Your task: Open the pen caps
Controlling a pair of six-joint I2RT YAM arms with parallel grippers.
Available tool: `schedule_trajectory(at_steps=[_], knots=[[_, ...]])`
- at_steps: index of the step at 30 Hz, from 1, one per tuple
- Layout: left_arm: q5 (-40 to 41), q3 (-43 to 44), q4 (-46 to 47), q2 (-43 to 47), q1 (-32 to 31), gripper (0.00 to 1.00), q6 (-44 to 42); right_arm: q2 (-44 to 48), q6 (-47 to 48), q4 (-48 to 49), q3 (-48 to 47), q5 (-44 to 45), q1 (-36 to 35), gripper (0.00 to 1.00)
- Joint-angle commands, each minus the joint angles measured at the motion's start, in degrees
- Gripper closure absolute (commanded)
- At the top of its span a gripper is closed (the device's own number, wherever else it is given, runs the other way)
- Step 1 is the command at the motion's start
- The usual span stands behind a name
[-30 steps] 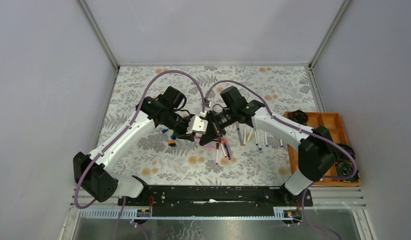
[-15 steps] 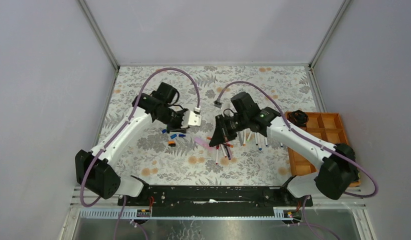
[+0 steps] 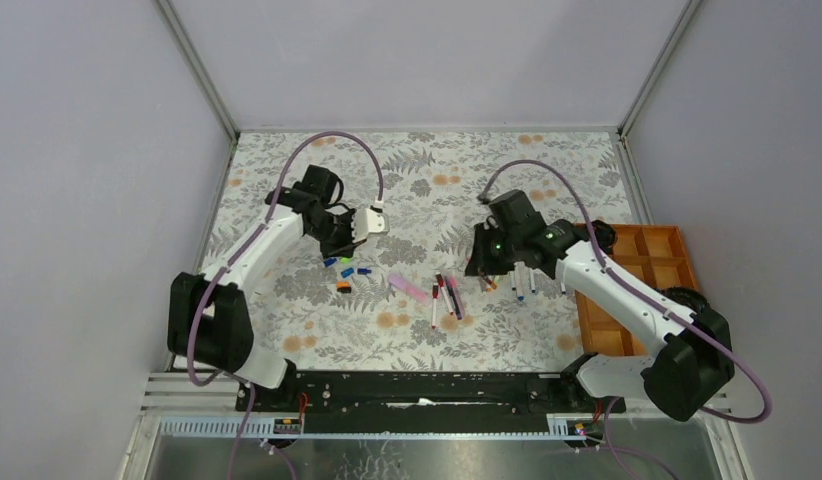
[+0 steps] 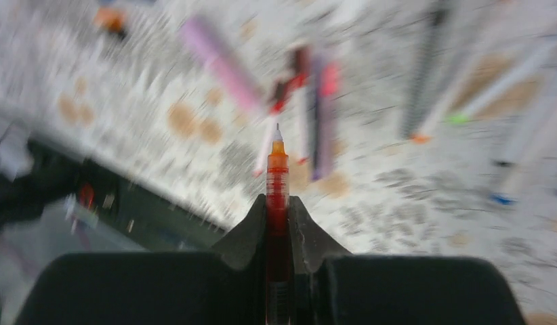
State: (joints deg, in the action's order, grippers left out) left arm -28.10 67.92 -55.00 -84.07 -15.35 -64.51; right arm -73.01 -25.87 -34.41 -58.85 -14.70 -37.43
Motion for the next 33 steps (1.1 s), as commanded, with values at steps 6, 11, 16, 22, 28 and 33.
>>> schedule_trajectory(at_steps=[6, 11, 16, 22, 28, 33], knots=[[4.59, -6.01, 20.04, -8.61, -0.02, 0.98, 14.6, -3.94, -4.21, 3.21, 1.62, 29.43, 14.07, 1.0], [5.7, -7.1, 23.52, -11.16, -0.03, 0.92, 16.89, -8.96, -3.94, 5.16, 3.09, 36.36, 16.68, 1.0], [6.48, -6.6, 24.05, -14.25, -0.02, 0.84, 18.14, -14.13, -3.8, 6.66, 4.2, 37.86, 19.46, 1.0], [6.24, -6.76, 24.78, -15.7, -0.03, 0.72, 19.01, -19.78, -4.71, 7.63, 3.8, 38.33, 21.14, 0.99], [4.27, -5.94, 22.45, -13.66, -0.02, 0.58, 19.32, -22.39, -5.01, 7.91, 3.64, 38.35, 21.63, 0.83], [0.69, -2.67, 17.25, -11.21, -0.03, 0.4, 19.77, -23.05, -4.81, 8.18, 4.31, 37.04, 21.7, 0.69]])
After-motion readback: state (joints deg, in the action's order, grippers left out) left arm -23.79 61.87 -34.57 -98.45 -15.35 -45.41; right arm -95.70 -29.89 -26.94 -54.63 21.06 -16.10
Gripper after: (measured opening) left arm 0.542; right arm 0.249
